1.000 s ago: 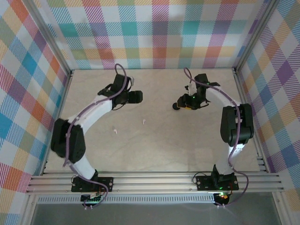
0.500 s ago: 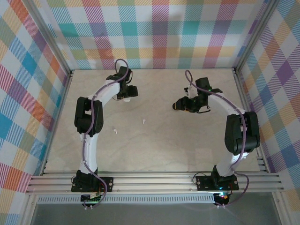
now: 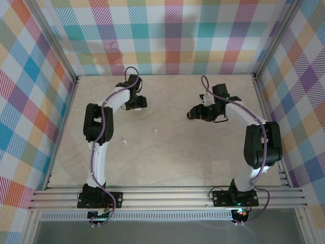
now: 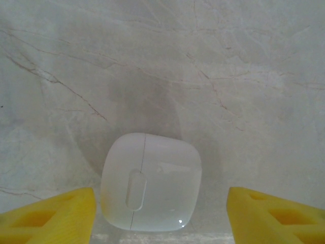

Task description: Insert the wireless bluetooth earbuds into the charging case

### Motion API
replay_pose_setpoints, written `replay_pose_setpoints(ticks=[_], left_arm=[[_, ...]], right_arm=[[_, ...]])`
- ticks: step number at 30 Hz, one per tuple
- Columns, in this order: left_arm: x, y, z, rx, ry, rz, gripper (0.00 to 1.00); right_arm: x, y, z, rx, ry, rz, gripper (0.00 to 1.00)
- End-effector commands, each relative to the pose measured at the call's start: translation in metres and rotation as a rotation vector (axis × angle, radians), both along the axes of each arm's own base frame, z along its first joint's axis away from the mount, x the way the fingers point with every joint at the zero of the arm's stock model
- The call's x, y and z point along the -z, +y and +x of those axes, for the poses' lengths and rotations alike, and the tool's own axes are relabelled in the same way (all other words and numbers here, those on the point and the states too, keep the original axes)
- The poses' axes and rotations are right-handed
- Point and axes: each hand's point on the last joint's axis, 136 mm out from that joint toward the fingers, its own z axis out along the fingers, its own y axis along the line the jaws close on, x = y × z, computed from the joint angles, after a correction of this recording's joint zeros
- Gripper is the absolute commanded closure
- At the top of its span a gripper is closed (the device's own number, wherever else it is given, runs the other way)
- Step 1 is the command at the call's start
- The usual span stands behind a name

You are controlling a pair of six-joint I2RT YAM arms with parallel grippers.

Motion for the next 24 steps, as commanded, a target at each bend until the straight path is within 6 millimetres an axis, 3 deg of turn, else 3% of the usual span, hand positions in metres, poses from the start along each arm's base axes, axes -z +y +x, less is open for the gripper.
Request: replay_pose_setpoints(ticks=[1, 11, 15, 24], left_arm=[[0.002, 0.002, 0.002, 0.039, 0.012, 0.007, 0.33], [0.014, 0.011, 0.003, 0.077, 0.019, 0.077, 0.42], [0.014, 0.009, 0.001, 0.101, 0.016, 0.074, 0.55], [-0.008, -0.003, -0.018, 0.155, -0.054, -0.014, 0.66]], right_arm=[[-0.013, 0.006, -0.001, -0.011, -0.029, 0.036, 0.49], [-0.016, 0.008, -0.002, -0.016, -0.034, 0.048, 0.48], [-0.019, 0.009, -0.003, -0.021, -0.041, 0.059, 0.48], [-0.027, 0.017, -0.005, 0.01, -0.02, 0.149, 0.48]])
